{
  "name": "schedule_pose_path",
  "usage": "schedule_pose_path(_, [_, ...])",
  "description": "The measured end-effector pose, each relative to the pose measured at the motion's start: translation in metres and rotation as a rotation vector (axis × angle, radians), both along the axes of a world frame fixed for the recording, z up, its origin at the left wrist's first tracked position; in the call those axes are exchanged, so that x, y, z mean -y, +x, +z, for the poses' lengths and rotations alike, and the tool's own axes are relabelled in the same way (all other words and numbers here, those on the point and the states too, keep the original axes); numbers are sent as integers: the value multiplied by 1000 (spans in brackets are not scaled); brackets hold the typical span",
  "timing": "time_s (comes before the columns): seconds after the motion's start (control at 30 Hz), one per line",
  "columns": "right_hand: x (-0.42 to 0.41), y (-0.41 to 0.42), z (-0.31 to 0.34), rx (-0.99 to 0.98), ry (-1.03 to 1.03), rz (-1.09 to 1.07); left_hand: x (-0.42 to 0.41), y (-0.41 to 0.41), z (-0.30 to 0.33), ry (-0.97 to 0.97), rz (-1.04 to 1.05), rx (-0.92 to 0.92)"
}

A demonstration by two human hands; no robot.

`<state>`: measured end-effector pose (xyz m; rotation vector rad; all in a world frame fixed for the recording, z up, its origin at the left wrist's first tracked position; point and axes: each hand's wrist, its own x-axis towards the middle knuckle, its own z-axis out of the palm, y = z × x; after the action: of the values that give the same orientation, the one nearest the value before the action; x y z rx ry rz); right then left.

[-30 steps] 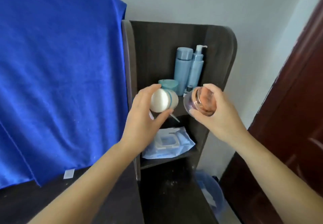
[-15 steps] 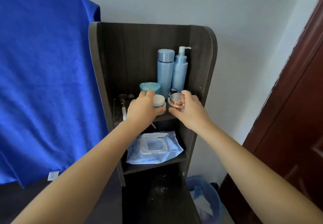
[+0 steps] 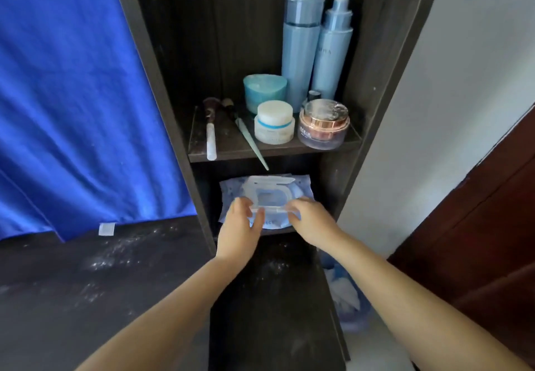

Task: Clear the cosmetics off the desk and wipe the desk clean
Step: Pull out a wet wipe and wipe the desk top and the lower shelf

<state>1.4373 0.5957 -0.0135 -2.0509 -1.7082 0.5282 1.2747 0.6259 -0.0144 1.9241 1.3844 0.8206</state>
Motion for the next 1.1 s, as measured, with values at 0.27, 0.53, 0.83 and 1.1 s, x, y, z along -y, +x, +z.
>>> schedule_pose_path(0.27, [-72,-7,-19,234,-68,64,-69,25,-27,-310,184,-161])
schedule_pose_path(0.53, [-99,-18,-27,229,-231,-33,-73,16,-44,-496,254,139])
schedule_pose_path(0.83, [-94,-16,-32,229,-115,23,-72,17,-45,-494,234,163])
schedule_pose_path(1.1, [-96,-13,-27,248,-160,102,-70,17,-47,-484,245,184])
